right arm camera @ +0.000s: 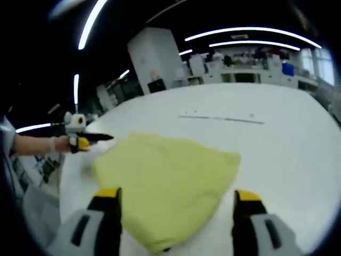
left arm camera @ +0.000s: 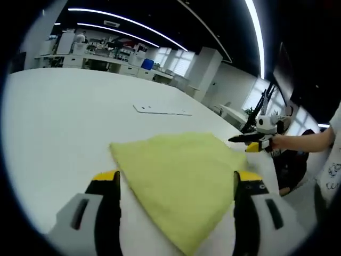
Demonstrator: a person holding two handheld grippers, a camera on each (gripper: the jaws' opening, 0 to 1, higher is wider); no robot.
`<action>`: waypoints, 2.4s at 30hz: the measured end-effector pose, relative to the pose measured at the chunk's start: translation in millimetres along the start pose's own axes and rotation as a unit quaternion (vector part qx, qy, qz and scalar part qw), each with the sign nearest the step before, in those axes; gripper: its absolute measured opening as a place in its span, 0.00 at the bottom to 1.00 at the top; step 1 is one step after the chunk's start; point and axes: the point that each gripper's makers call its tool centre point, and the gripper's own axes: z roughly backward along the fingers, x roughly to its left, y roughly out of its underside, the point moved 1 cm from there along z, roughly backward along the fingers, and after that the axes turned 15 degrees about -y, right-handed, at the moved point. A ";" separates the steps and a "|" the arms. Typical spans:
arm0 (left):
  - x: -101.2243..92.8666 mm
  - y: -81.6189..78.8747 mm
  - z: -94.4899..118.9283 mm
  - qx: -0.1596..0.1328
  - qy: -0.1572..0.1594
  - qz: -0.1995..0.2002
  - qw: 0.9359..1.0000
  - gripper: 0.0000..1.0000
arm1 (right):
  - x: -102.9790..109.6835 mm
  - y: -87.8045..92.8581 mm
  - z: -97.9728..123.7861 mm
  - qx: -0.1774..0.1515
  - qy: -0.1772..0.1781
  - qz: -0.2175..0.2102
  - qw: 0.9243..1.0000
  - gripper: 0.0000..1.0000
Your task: Fold the garment on the visible template until the final outline fits inside the template.
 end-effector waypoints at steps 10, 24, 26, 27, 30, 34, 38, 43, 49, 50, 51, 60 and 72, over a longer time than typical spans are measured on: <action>0.4 23.3 31.9 0.004 -0.006 0.016 1.000 0.76 | 22.9 25.9 15.6 0.007 0.004 -0.006 1.000 0.78; -6.1 63.3 65.8 0.014 -0.022 0.042 0.999 0.50 | 40.5 50.8 31.1 0.006 0.005 -0.024 1.000 0.45; -4.7 66.4 68.4 0.017 -0.026 0.045 0.998 0.47 | 40.1 55.2 32.5 0.006 0.008 -0.026 1.000 0.41; -5.0 67.3 69.4 0.018 -0.026 0.045 0.998 0.46 | 42.0 56.8 33.0 0.004 0.007 -0.030 1.000 0.39; -3.5 71.7 71.4 0.024 -0.027 0.035 0.999 0.42 | 44.3 59.2 33.2 0.002 0.004 -0.033 0.999 0.26; -8.3 80.0 71.8 0.042 -0.026 0.030 0.998 0.37 | 46.7 59.6 33.2 -0.003 0.005 -0.025 1.000 0.12; -11.6 81.6 69.0 0.042 -0.023 0.028 0.998 0.31 | 46.7 63.4 28.7 -0.004 0.007 -0.032 0.999 0.10; -6.4 82.6 61.5 0.044 -0.027 0.029 0.998 0.23 | 43.7 69.1 25.0 -0.005 0.009 -0.047 0.999 0.07; -0.5 84.5 55.4 0.049 -0.039 0.026 0.998 0.07 | 42.5 70.9 25.0 -0.004 0.012 -0.052 0.999 0.00; 1.9 84.8 56.0 0.047 -0.043 0.019 0.998 0.01 | 42.5 71.2 25.7 -0.003 0.014 -0.050 0.999 0.00; 3.6 82.9 55.7 0.040 -0.046 0.015 0.998 0.01 | 42.3 70.9 25.9 -0.005 0.013 -0.051 0.999 0.00; 10.7 82.7 61.1 0.047 -0.050 0.044 0.997 0.00 | 35.3 71.4 39.2 0.002 0.019 -0.052 0.998 0.00; 8.7 89.5 70.8 0.054 -0.052 0.039 0.996 0.00 | 33.7 77.6 52.5 0.004 0.022 -0.060 0.998 0.00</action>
